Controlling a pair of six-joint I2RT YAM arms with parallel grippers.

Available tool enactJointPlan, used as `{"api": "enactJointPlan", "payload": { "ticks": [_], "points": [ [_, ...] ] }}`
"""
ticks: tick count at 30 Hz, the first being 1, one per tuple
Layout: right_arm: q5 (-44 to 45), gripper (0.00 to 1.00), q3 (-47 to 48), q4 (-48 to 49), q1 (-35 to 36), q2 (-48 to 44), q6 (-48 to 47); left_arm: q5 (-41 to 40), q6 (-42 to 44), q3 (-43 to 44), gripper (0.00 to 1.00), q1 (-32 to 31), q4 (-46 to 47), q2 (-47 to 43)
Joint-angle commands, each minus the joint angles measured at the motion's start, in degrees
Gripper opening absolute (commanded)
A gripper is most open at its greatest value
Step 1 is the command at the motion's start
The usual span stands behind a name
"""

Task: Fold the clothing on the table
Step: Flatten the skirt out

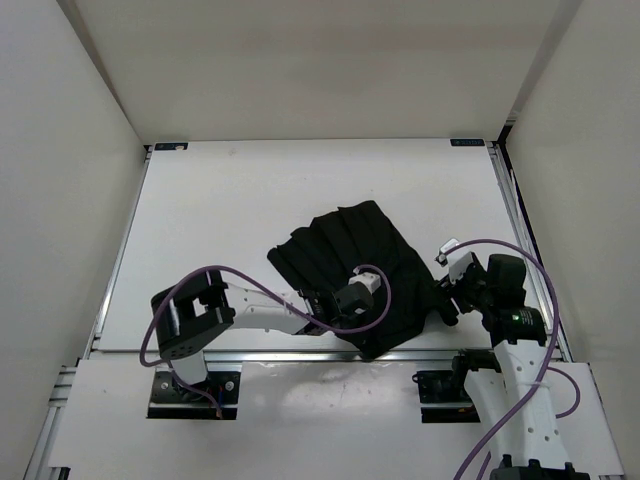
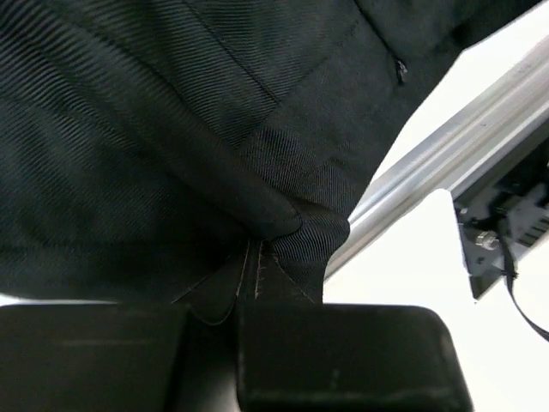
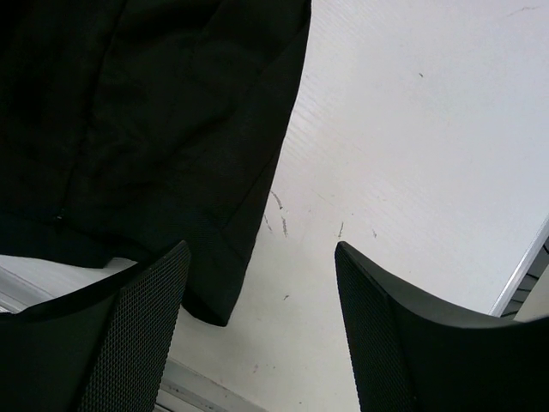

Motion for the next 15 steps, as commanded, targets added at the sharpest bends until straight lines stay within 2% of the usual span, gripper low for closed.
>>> {"api": "enactJointPlan", "payload": {
  "ticks": [1,5,12,15],
  "points": [
    [2.81,0.74,-2.16,1.66,0.9,0.11,-1.13,-6.63,1.88,0.65,0.0,0.03,-5.41,-6.84],
    [3.87,0.73,-4.89,1.93,0.9,-0.59,-3.42,-10.25,2.15,-4.25,0.0,4.85,-9.9,-20.0],
    [4.05,0.71,-5.07,1.75,3.01,-0.42,-3.77,-7.0,-2.86,-24.9,0.0,17.86,-10.86,-48.57],
    [4.75,0.72,-4.37,2.1,5.73,1.51,-2.46,-4.9,-4.36,-27.12,0.0,19.9,-9.04,-52.74]
  ]
}}
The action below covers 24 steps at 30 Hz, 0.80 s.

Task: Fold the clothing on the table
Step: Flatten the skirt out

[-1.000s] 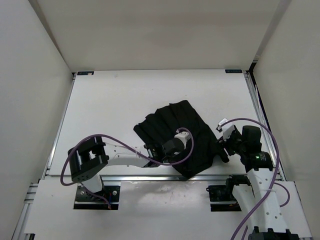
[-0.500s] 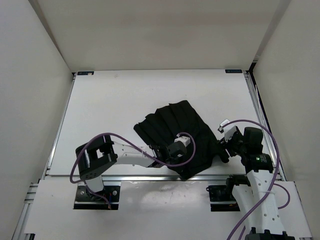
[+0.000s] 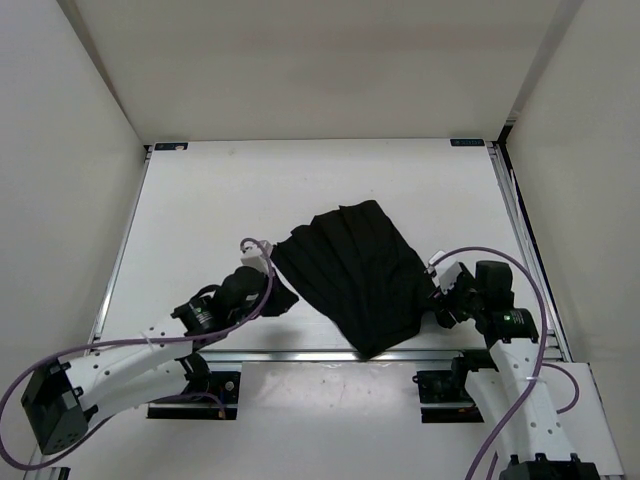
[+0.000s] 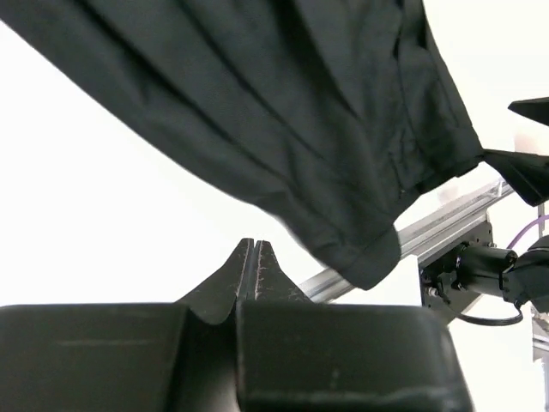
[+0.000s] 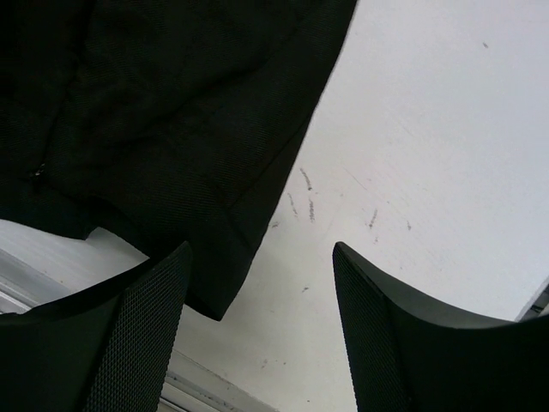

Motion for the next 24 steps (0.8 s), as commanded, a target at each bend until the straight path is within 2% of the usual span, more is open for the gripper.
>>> {"api": "enactJointPlan", "payload": {
  "ticks": [1,2,3,5,7,9,11,17,22,24],
  "points": [
    [1.34,0.72,1.46,1.78,3.22,2.24,0.87,4.24,-3.02,-2.56,0.01,0.82,1.5,-1.81],
    [1.78,0.72,1.9,1.86,4.1,3.12,1.83,4.08,-2.95,-1.17,0.12,-0.84,2.65,0.27],
    [2.31,0.72,1.82,2.56,4.54,3.65,1.49,1.9,-3.03,1.37,0.18,-4.51,2.14,3.34],
    [3.71,0.72,0.86,3.44,4.55,3.57,0.79,-0.39,-1.19,6.11,0.43,-9.45,1.43,9.13],
    [4.25,0.72,-0.55,4.33,3.67,2.43,-1.32,-0.06,2.22,10.34,0.55,-14.02,0.73,15.83],
    [3.64,0.72,-0.99,3.72,2.7,1.37,-3.61,1.79,5.04,15.17,0.62,-15.88,-0.06,23.81],
    [1.27,0.73,-0.29,0.47,1.39,0.14,-5.71,3.45,8.73,18.61,0.68,-18.69,0.28,28.13],
    [2.93,0.72,0.59,-1.39,4.72,-1.79,-3.44,2.68,14.1,31.35,0.67,-23.27,-1.1,40.26],
    [7.14,0.72,-0.63,-1.39,9.2,-2.59,-1.94,-5.23,18.14,50.05,0.67,-27.21,-14.11,53.19],
    [9.25,0.71,-1.77,-0.51,10.43,-2.59,-2.12,-9.35,19.55,54.45,0.67,-27.75,-19.64,58.1]
  ]
}}
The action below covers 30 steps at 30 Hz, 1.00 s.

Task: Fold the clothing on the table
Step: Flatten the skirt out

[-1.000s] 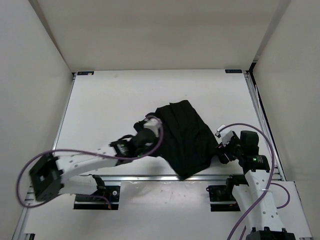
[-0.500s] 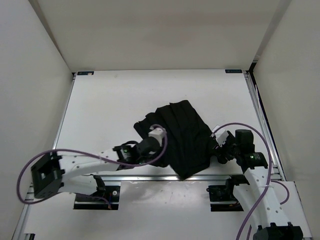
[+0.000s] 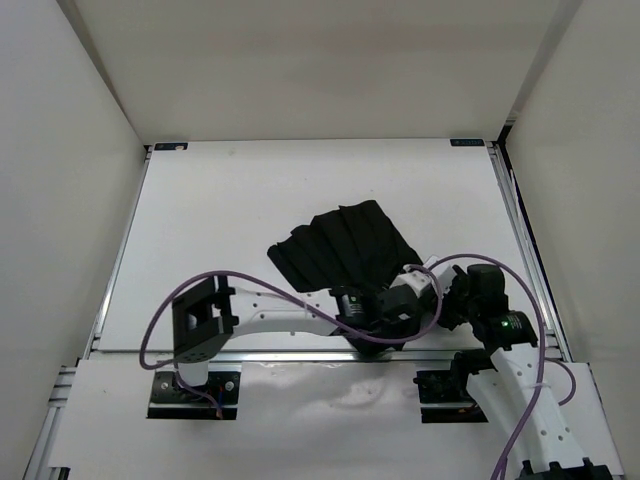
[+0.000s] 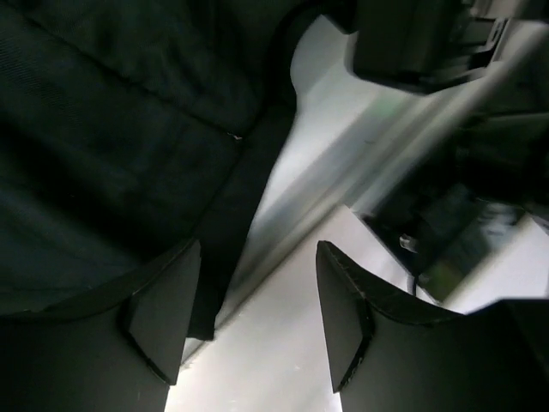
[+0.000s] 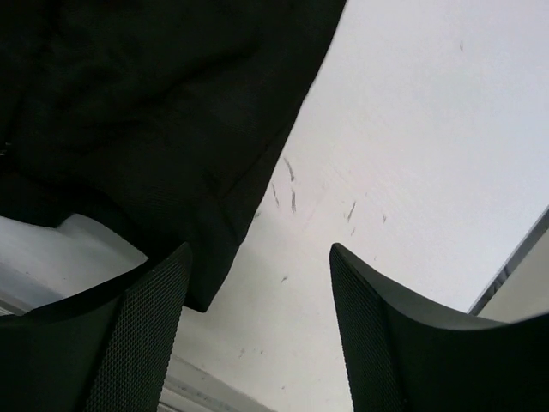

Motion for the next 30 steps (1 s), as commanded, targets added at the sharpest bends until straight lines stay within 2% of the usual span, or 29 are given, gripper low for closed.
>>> {"api": "enactJointPlan", "payload": {
  "ticks": [1,7,13,17,22,30],
  "points": [
    [2.77,0.7,-1.56,0.47,2.87,-0.75,-0.26,-7.51,5.56,8.7,0.67,-1.68,-11.33,5.09],
    [1.71,0.69,-1.83,0.74,1.39,-0.75,-0.96,-12.34,7.68,13.9,0.63,-1.33,-19.59,11.34],
    [1.45,0.68,-2.71,3.02,-0.02,-0.14,-2.1,-16.48,7.42,12.33,0.53,0.25,-24.26,12.58],
    [3.91,0.66,-4.11,5.92,0.59,0.65,-1.05,-16.4,6.63,6.11,0.37,1.92,-23.39,9.95],
    [3.47,0.67,-3.24,6.54,0.68,2.06,-0.61,-14.9,6.1,-1.46,0.27,3.41,-22.77,6.43],
    [4.09,0.67,-2.71,7.68,-0.2,3.11,-1.14,-13.93,3.82,-12.8,0.28,6.32,-20.23,-1.92]
  ]
}}
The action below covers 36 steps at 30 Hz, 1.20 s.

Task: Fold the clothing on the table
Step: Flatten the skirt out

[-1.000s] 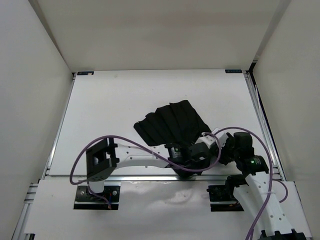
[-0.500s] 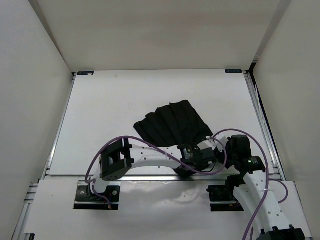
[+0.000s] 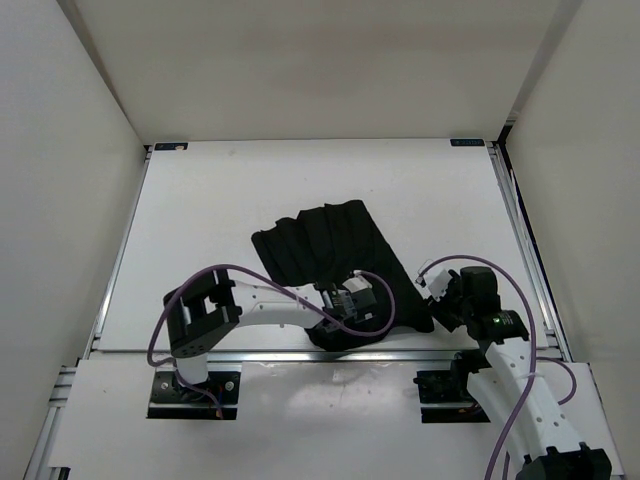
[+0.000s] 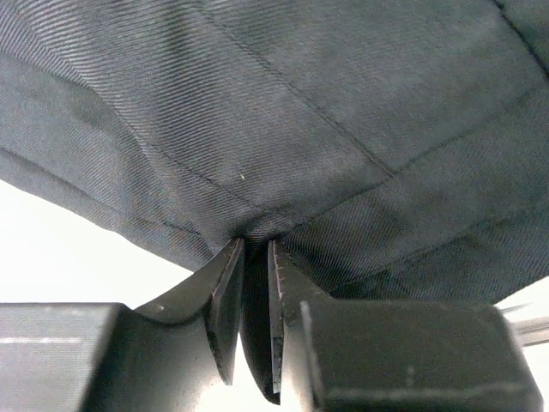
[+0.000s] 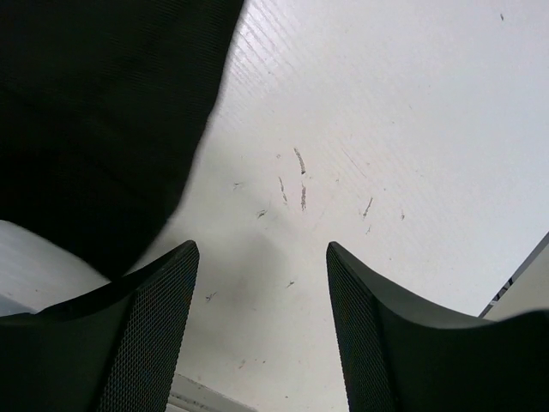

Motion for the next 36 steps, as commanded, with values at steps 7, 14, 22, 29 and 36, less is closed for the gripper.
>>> {"api": "enactJointPlan", "payload": {
  "ticks": [7,14,22,29,36],
  "points": [
    [-12.85,0.67,7.21,-5.3,-0.1,-1.71,1.05,1.36,-0.14,-4.99,0.45,1.69,1.71,-7.54],
    [-1.07,0.7,10.36,-0.39,14.59,4.25,13.98,2.33,1.98,-4.99,0.61,7.04,2.41,-9.38],
    [-33.4,0.68,31.72,-13.04,-11.82,28.6,24.59,21.82,-5.4,-20.52,0.76,15.04,23.91,-32.98],
    [-36.6,0.66,30.87,-18.07,-17.92,46.1,32.69,41.51,-12.35,-28.89,0.99,32.43,26.42,-45.16],
    [-34.24,0.68,26.12,-13.41,-19.17,48.39,37.0,45.3,-18.41,-37.06,0.99,30.7,30.08,-43.84]
  ]
}}
